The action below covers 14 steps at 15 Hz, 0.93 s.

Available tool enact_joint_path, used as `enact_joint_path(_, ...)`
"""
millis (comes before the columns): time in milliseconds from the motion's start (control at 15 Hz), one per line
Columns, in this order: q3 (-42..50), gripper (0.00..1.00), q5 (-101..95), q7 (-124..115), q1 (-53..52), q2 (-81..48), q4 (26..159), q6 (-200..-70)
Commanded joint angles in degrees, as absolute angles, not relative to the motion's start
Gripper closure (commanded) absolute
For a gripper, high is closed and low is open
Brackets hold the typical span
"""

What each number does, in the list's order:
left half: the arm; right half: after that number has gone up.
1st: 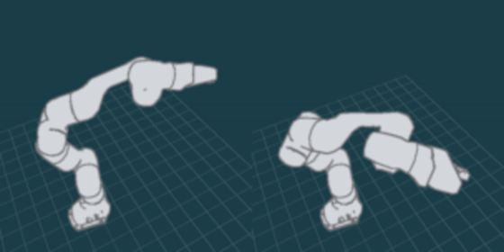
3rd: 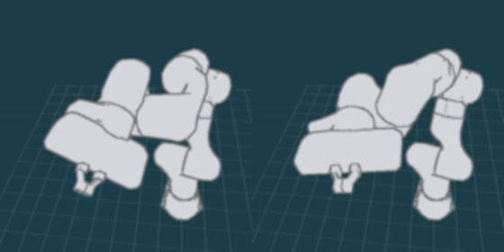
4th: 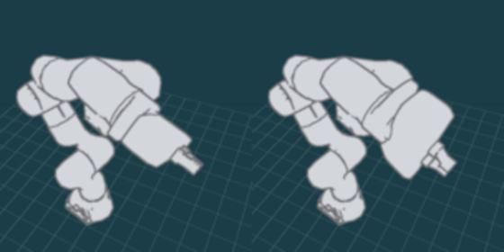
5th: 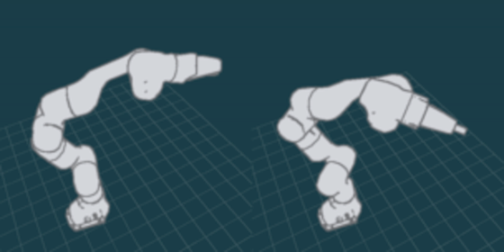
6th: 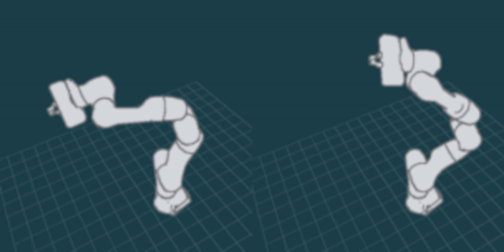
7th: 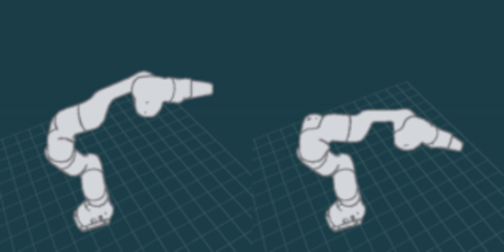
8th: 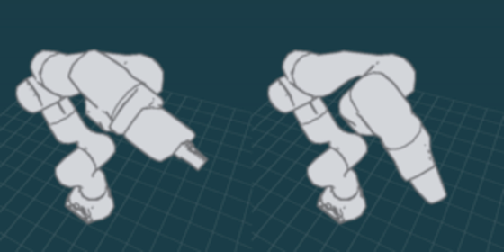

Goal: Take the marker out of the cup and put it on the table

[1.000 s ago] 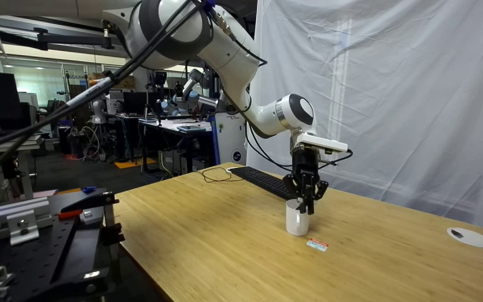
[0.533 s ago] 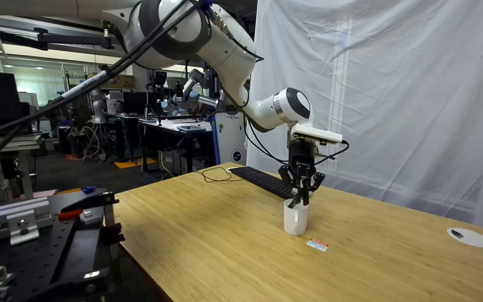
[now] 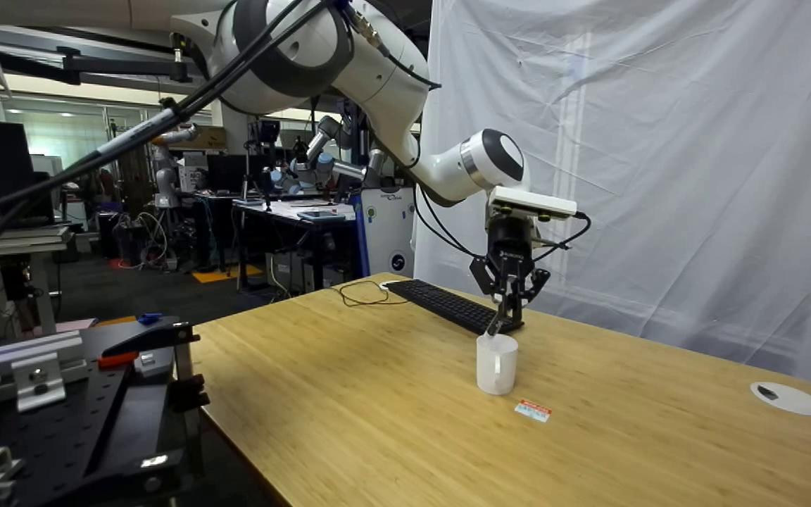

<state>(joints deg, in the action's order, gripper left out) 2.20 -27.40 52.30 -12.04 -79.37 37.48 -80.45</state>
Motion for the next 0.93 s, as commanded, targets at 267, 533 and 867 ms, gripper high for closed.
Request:
enact_joint_path(267,-0.3,0.95,-25.4,51.6,-11.7,-73.7,40.1,-81.9)
enact_joint_path(533,-3.0,0.95,-23.9,51.1,-11.3,-71.3,41.5,-83.6)
enact_joint_path(867,-6.0,0.95,-21.3,47.2,-10.4,-68.7,46.1,-95.9)
